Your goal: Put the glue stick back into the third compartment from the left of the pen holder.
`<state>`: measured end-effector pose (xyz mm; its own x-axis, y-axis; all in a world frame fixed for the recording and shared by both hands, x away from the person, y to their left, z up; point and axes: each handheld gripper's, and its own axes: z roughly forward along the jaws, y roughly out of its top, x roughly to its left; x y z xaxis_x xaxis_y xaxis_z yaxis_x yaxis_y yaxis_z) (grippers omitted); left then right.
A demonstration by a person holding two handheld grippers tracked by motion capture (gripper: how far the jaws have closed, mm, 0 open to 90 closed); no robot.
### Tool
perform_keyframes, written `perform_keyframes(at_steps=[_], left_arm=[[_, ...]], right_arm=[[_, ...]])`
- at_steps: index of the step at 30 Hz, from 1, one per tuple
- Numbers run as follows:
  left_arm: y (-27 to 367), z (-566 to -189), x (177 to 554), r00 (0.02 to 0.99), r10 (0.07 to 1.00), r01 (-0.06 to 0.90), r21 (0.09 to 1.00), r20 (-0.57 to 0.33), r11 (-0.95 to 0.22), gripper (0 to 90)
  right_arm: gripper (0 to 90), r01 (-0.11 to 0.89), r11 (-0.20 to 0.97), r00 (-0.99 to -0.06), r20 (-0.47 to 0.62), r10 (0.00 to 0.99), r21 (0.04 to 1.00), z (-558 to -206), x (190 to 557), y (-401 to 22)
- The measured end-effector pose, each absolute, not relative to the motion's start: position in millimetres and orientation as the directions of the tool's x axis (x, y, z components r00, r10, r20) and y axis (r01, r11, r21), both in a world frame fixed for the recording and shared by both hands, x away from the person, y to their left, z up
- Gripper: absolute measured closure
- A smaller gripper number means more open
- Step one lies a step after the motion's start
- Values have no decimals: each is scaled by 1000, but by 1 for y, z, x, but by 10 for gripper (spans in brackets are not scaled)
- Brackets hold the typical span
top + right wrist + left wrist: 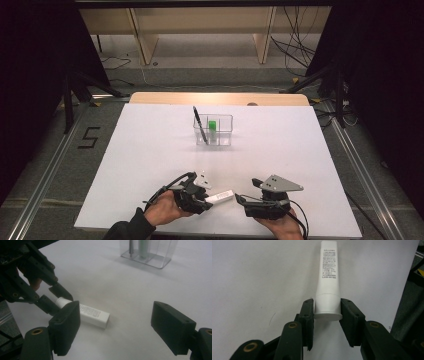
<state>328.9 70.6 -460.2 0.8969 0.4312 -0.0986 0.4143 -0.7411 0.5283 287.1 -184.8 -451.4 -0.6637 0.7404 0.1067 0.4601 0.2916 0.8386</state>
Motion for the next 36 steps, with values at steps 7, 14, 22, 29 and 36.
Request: perform_keyframes(at_steps=[7, 14, 22, 29, 36], left_arm=[[71, -455, 329, 900, 424, 411, 526, -103, -745, 646], [73, -441, 337, 900, 419, 416, 528, -121, -741, 647], [65, -425, 340, 911, 395, 394, 528, -118, -752, 647], [63, -414, 345, 916, 380, 389, 533, -132, -752, 647], [61, -406, 349, 918, 360, 392, 520, -167, -759, 647]], right_arm=[[243, 450, 318, -686, 96, 721, 834, -453, 284, -177], [244, 436, 322, -698, 89, 711, 840, -451, 282, -175], [243, 428, 331, -712, 88, 696, 841, -451, 280, -171], [242, 406, 348, -725, 66, 686, 845, -450, 277, -166], [241, 359, 387, -739, 5, 674, 849, -448, 271, -159]])
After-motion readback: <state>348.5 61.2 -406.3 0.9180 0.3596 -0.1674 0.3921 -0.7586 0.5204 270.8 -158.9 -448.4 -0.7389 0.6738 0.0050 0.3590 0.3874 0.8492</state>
